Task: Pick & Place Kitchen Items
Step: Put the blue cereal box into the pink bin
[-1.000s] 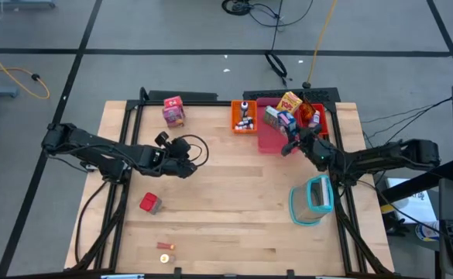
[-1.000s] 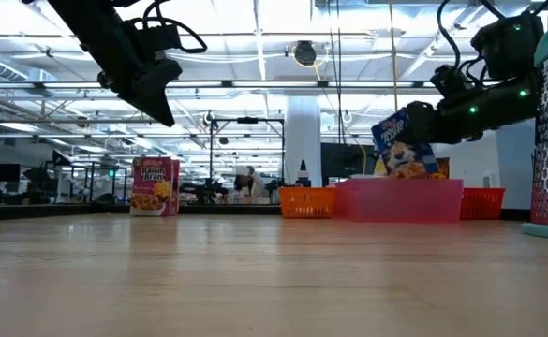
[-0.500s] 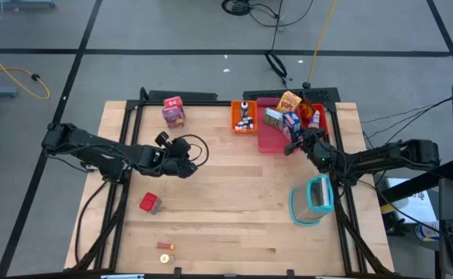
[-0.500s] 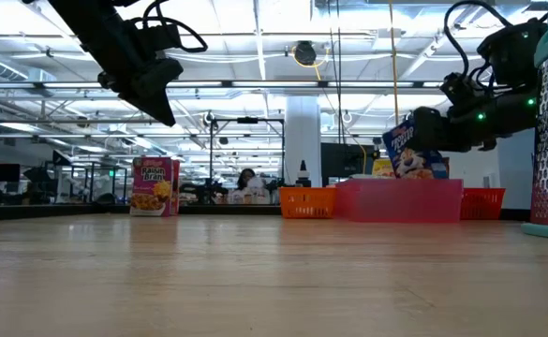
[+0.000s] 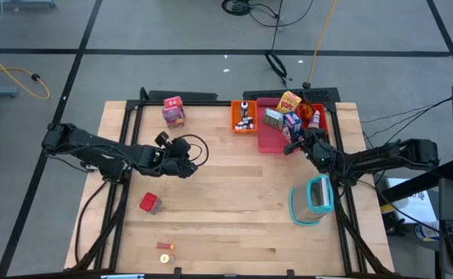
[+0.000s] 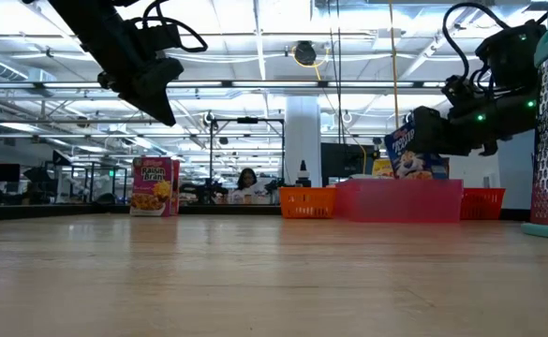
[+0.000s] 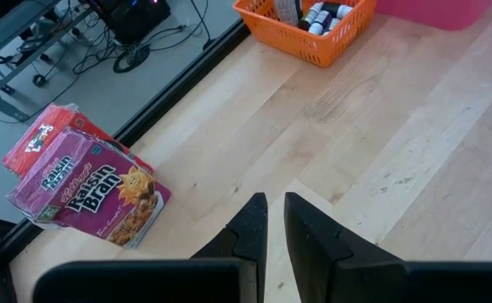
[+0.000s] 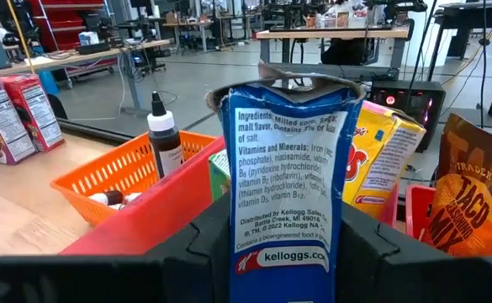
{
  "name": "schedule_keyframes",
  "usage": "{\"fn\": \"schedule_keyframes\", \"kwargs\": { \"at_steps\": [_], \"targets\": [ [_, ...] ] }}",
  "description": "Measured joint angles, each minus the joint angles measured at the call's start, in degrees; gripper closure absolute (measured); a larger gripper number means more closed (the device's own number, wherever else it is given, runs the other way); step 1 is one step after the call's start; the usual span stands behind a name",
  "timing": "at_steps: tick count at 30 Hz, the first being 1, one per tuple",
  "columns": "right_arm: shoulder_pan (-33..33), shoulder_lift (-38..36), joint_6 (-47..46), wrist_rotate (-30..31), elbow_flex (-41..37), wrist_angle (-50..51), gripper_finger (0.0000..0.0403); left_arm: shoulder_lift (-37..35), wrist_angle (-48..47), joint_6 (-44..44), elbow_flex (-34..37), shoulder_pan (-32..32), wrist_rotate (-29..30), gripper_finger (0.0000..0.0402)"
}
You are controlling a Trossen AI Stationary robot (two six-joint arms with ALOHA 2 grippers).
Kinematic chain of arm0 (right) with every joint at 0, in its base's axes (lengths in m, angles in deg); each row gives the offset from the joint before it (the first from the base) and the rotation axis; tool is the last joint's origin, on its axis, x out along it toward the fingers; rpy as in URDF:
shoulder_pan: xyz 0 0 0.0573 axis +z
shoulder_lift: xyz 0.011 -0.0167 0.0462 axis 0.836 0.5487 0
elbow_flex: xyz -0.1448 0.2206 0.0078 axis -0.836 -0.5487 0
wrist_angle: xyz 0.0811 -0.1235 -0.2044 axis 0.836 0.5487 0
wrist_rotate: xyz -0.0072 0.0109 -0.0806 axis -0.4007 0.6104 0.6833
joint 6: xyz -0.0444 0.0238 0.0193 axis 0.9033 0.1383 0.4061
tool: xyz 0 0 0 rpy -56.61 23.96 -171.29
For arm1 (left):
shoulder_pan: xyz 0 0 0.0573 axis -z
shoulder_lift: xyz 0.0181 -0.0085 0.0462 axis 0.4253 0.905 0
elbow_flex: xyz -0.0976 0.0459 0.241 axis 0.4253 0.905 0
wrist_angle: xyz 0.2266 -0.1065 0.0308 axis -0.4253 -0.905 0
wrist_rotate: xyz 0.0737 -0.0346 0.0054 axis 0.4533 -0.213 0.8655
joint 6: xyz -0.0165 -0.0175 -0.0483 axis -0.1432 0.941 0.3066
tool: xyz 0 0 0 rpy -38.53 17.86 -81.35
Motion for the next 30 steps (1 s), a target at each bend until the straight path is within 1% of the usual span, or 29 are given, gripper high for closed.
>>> {"fn": "schedule_keyframes", "kwargs": {
  "at_steps": [12,22,30],
  "targets": [
    [0.06,3.51,-2.04,-0.15,-0.04,0.90,0.0273,0.00,1.64,-0.68,0.02,0.02,-0.02,0.0355],
    [1.68,7.63,-4.94,-0.04,-0.09,1.62,0.0273,0.00,1.68,-0.70,0.02,0.01,-0.02,0.0355],
    [1.73,8.61,-5.17,-0.03,-0.11,1.62,0.0273,0.00,1.66,-0.71,0.02,0.02,-0.04,0.0355]
  ]
}}
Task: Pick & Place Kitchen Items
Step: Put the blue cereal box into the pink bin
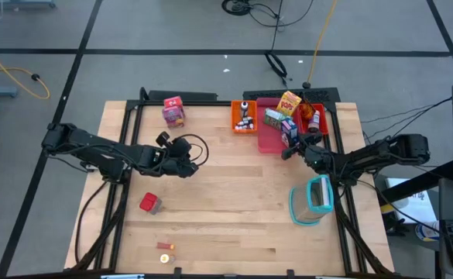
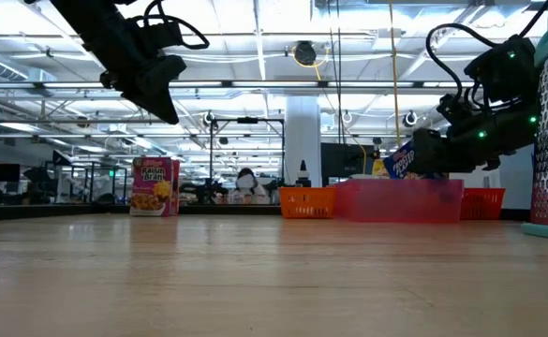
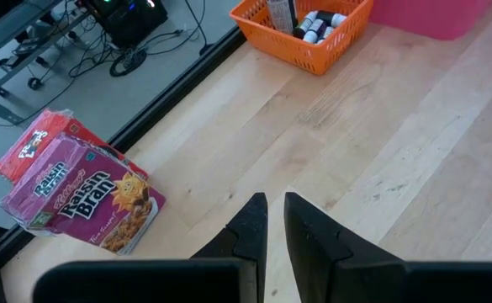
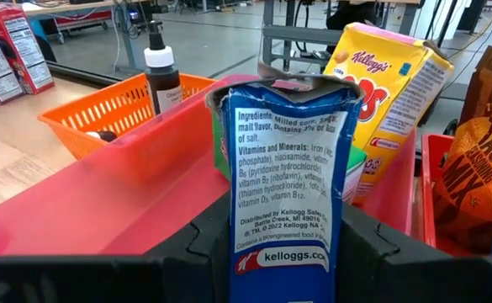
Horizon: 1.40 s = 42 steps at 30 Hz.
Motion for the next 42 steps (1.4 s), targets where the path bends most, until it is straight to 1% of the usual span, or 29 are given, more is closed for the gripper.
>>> {"fn": "schedule_keyframes", "kwargs": {
  "at_steps": [6,9,11,20,25,29,33,38,42],
  "targets": [
    [0.00,-0.02,0.00,-0.12,0.00,0.86,0.0273,0.00,0.00,-0.01,0.00,-0.02,0.00,0.0355],
    [0.00,-0.02,0.02,-0.58,0.00,0.85,0.0266,0.00,0.00,-0.01,0.00,0.00,0.00,0.0355],
    [-0.02,-0.04,0.00,-1.59,0.00,0.81,0.0255,0.00,0.01,-0.01,0.00,0.00,0.00,0.0355],
    [-0.02,-0.04,0.06,-1.58,0.00,1.92,0.0183,0.00,0.00,-0.01,0.00,0.00,0.00,0.0355],
    [-0.02,-0.04,0.83,-1.53,0.00,1.76,0.0161,0.00,-0.04,-0.01,0.00,-0.02,0.00,0.0355],
    [0.00,-0.04,1.54,-1.52,0.00,0.58,0.0156,0.00,-0.48,1.22,0.00,-0.13,0.57,0.0355],
    [0.00,-0.03,4.31,-1.55,0.00,-2.11,0.0159,0.00,-1.82,1.05,0.00,-1.56,1.43,0.0355],
    [0.02,-0.71,8.15,-1.60,0.02,-6.81,0.0158,0.00,-6.19,4.98,0.00,-4.24,3.44,0.0355],
    [0.02,-1.50,10.57,-1.62,0.02,-9.47,0.0154,-0.02,-10.62,8.14,0.00,-7.58,3.64,0.0355]
  ]
}}
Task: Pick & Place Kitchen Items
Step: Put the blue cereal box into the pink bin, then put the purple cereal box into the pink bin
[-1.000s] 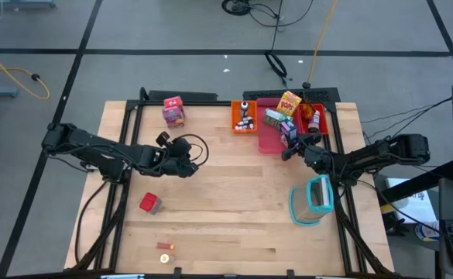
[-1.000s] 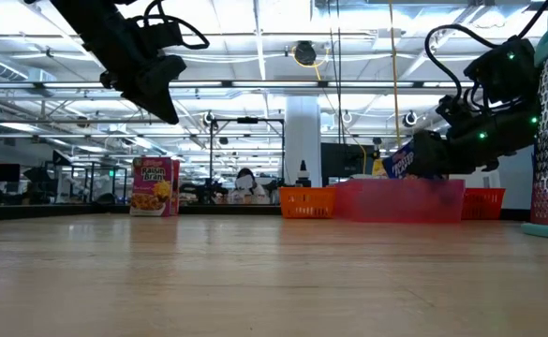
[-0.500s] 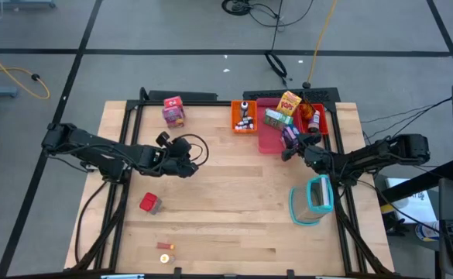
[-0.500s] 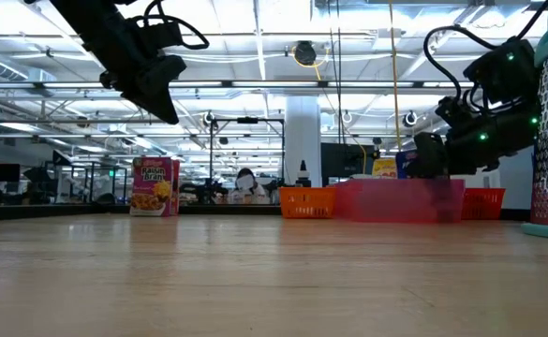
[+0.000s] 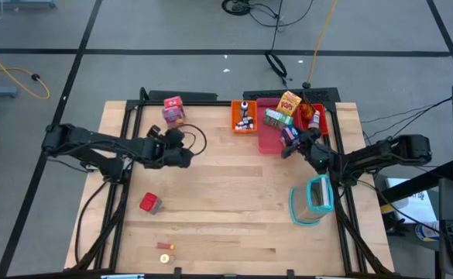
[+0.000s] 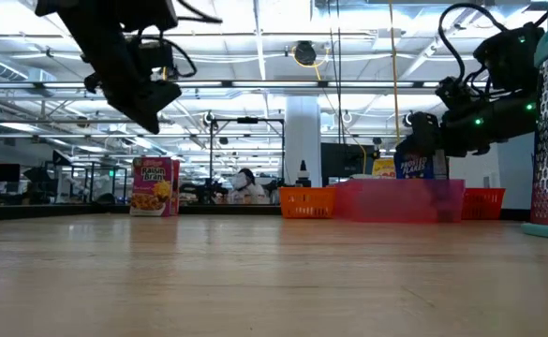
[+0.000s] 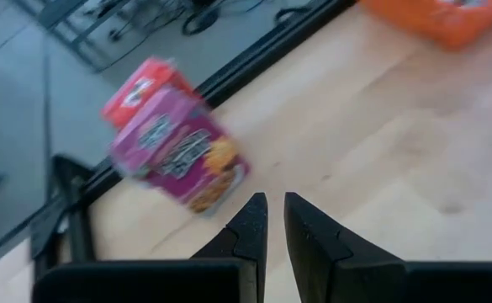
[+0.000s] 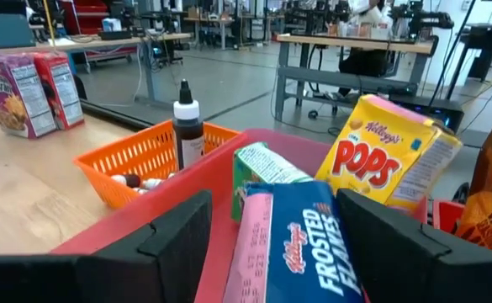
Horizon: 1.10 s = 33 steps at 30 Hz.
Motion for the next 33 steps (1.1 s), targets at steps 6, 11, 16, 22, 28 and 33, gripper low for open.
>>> {"fn": "schedule_keyframes", "kwargs": {
  "at_steps": [6,11,16,22,28,33],
  "targets": [
    [0.00,-1.02,0.23,-0.02,0.00,-0.50,0.0154,0.00,-4.77,3.60,0.00,-5.52,-0.05,0.0354],
    [0.00,-1.93,0.24,-1.01,0.00,-0.53,0.0154,0.00,-5.62,3.73,0.00,-10.76,-2.50,0.0351],
    [0.02,-2.91,2.11,-3.39,0.00,-1.45,0.0154,0.00,-5.48,3.56,0.00,-14.98,-4.56,0.0303],
    [0.02,-3.82,3.28,-4.39,0.00,-2.91,0.0154,0.00,-5.27,6.47,0.00,-18.73,-4.67,0.0209],
    [0.02,-3.83,4.22,-4.56,0.00,-3.51,0.0155,0.00,-4.98,9.33,0.04,-21.05,-5.59,0.0149],
    [0.02,-3.83,4.27,-4.56,0.00,-3.51,0.0154,0.00,-1.44,7.41,2.03,-22.36,-6.11,0.0132]
  ]
}}
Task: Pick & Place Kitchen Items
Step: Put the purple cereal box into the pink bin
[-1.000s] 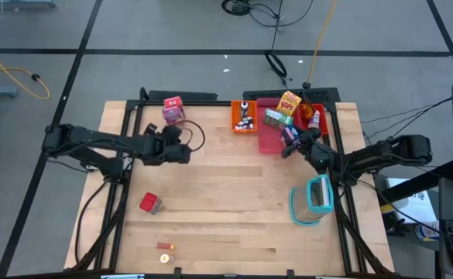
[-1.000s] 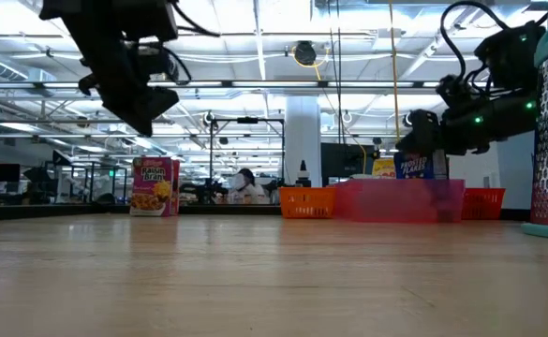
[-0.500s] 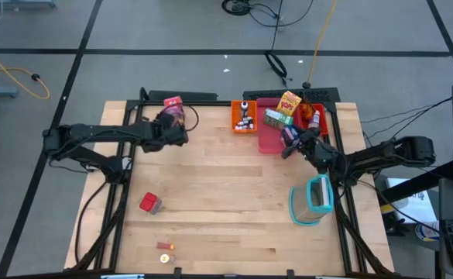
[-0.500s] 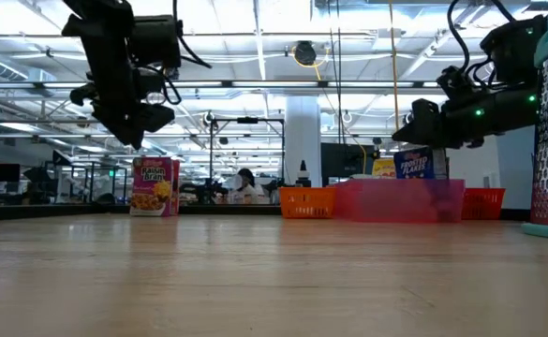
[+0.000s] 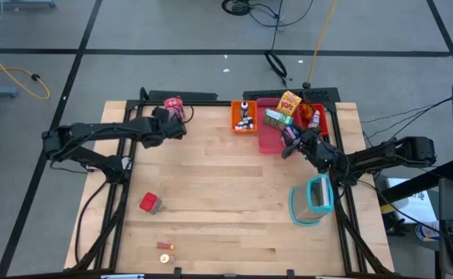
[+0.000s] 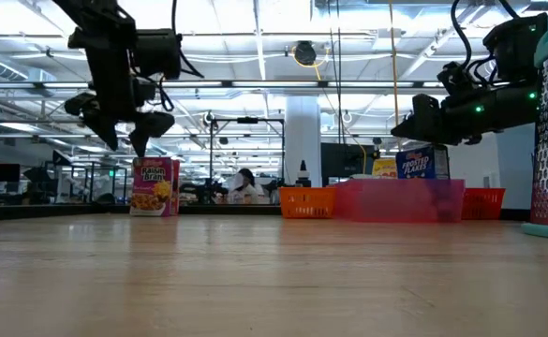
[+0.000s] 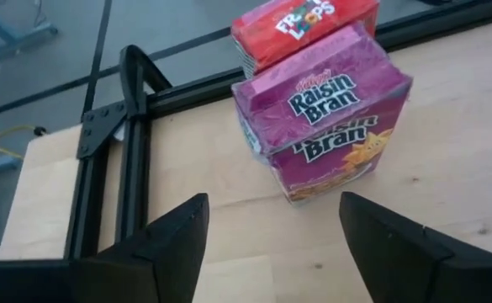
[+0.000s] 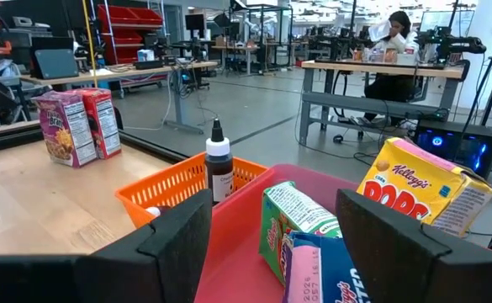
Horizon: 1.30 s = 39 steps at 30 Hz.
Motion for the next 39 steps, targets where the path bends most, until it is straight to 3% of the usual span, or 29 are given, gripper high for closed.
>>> {"fn": "schedule_keyframes", "kwargs": {
  "at_steps": [7,27,33,39],
  "targets": [
    [0.00,0.00,0.00,-0.01,0.00,0.02,0.0156,0.02,13.44,-8.81,6.92,-2.18,0.01,0.0130],
    [0.00,0.00,-0.17,-0.01,0.02,0.02,0.0159,0.02,33.42,-23.64,17.38,-5.78,-0.10,0.0135],
    [0.00,0.00,-0.20,-0.01,0.00,0.02,0.0160,0.02,34.40,-26.55,18.29,-5.78,-0.18,0.0198],
    [0.00,0.00,-0.22,-0.01,0.02,0.02,0.0161,0.02,34.42,-27.51,18.29,-5.78,-1.30,0.0298]
  ]
}}
